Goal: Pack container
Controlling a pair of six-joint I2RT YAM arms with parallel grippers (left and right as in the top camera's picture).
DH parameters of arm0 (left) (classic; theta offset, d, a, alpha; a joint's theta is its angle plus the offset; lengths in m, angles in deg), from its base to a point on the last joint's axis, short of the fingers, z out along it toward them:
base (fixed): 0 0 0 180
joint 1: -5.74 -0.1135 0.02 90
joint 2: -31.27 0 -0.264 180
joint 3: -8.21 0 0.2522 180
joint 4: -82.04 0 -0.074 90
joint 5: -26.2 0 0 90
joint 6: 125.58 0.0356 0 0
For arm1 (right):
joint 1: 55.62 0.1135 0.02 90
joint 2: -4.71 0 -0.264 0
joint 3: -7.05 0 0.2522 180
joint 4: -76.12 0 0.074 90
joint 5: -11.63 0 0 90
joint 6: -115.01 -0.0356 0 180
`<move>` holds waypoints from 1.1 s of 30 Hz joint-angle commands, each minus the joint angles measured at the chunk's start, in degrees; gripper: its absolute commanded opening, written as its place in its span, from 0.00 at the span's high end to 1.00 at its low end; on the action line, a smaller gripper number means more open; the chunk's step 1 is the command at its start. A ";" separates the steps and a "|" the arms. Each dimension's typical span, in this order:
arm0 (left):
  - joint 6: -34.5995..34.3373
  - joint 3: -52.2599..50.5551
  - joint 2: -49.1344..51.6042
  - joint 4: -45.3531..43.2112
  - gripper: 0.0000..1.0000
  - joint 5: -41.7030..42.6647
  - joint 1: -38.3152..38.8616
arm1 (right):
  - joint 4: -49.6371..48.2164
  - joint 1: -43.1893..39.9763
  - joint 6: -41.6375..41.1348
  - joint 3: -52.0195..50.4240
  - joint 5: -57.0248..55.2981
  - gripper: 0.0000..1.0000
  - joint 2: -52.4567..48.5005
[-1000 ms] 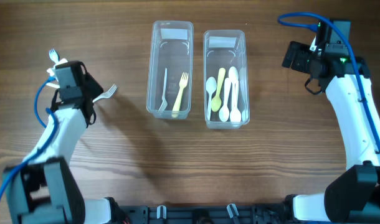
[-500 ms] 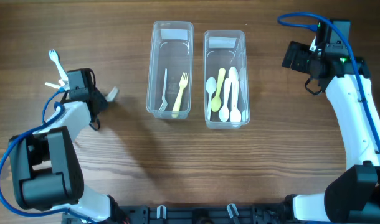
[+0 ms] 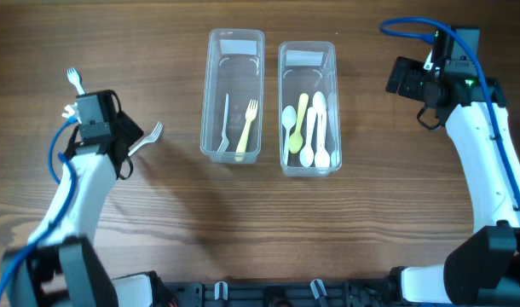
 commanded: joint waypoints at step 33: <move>53.35 -0.28 11.72 3.69 0.57 14.12 0.20 | -0.11 -0.09 0.70 0.74 -0.31 0.00 1.42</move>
